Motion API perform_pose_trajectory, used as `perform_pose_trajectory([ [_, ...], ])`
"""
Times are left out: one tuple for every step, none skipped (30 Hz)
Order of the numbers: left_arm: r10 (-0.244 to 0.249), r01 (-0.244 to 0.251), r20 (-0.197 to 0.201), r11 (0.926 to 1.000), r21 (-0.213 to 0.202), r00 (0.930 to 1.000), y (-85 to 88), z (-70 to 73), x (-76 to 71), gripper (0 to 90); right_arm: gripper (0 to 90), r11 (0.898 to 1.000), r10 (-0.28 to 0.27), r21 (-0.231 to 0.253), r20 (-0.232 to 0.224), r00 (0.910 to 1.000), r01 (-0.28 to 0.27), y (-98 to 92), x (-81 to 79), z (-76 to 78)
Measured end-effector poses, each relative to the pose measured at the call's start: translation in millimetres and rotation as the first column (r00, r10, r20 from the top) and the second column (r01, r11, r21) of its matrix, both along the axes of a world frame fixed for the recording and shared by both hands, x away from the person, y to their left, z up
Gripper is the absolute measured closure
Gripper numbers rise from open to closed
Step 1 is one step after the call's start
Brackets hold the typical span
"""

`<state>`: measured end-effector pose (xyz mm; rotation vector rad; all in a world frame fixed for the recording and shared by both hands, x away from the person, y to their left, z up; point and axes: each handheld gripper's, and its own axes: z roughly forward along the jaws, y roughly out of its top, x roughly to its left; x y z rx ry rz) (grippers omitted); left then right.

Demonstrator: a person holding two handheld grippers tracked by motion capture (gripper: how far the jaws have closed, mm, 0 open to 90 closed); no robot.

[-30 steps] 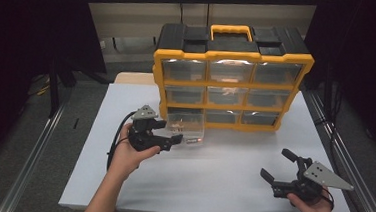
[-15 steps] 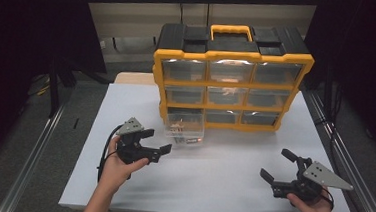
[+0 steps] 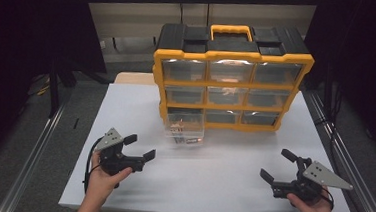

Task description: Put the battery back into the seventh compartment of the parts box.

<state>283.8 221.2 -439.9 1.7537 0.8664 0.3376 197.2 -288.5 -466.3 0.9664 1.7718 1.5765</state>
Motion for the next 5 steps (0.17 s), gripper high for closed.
perform_pose_trajectory([
  [-0.001,0.001,0.002,1.0000,0.003,1.0000,2.6,-1.7,-1.5,6.4,1.3,1.000,0.000,0.000,-0.001,1.0000,0.000,0.0,0.1,0.0],
  [0.013,-0.013,0.009,0.9999,0.003,0.9999,3.7,-3.8,-3.6,5.8,1.3,1.000,0.002,-0.001,0.001,1.0000,-0.002,0.0,0.3,0.0],
  [0.009,-0.009,0.016,0.9999,0.011,0.9998,6.3,-5.9,-4.6,5.8,1.3,1.000,0.003,-0.001,0.003,1.0000,-0.003,0.3,0.5,-0.1],
  [0.006,-0.006,0.016,0.9999,0.011,0.9999,8.1,-7.4,-5.9,5.4,1.3,1.000,0.002,-0.003,-0.001,1.0000,-0.002,0.4,0.5,-0.1],
  [0.015,-0.015,0.022,0.9999,0.000,0.9996,9.3,-8.5,-7.2,4.9,1.3,1.000,0.010,-0.005,-0.004,0.9999,-0.010,0.7,0.6,-0.2],
])
